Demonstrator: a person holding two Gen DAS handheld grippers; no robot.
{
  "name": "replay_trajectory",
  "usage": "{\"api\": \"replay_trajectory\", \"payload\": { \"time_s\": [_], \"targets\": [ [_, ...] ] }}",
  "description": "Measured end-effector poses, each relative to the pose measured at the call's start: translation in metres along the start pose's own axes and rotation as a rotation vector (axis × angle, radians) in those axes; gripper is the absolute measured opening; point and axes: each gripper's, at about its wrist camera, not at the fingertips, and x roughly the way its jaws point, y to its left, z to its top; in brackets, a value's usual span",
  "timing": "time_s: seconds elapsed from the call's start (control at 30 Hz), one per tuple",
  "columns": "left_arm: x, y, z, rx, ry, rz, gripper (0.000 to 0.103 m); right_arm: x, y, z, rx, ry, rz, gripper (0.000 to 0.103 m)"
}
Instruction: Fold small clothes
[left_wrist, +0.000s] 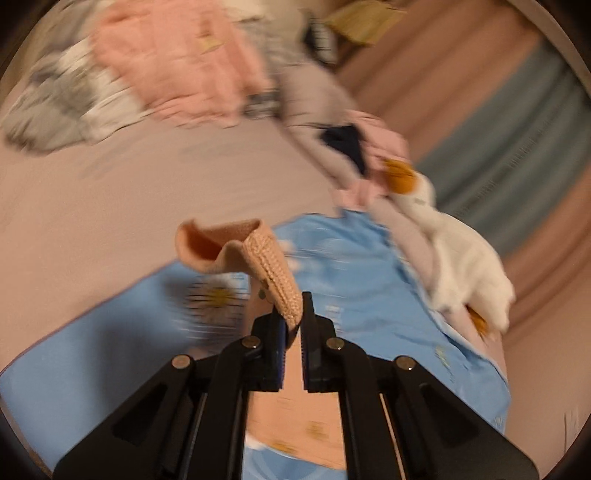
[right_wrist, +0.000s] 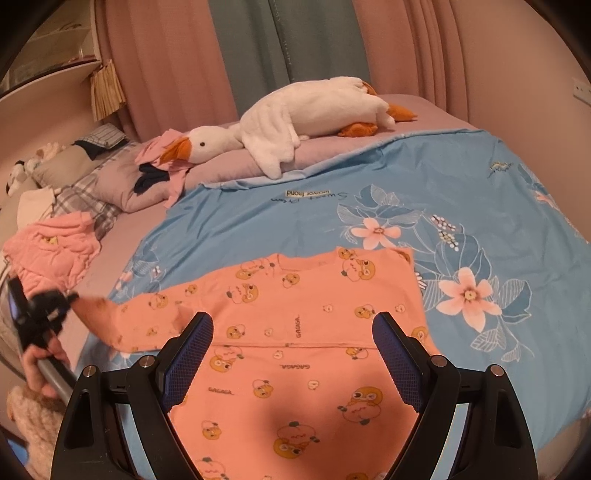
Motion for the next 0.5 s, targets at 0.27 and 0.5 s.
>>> {"api": "replay_trajectory", "payload": {
  "time_s": [0.27, 0.5],
  "targets": [
    [0.005, -0.082, -0.033, 0.178, 0.141, -0.208, 0.005, 0.002, -0.014, -0.004, 0.035, 0.01, -0.014, 0.088],
    [0.009, -0.136, -0.086, 0.345, 0.294, -0.338, 0.005, 0.006, -0.029, -0.008, 0.073, 0.029, -0.026, 0.088]
  ]
}}
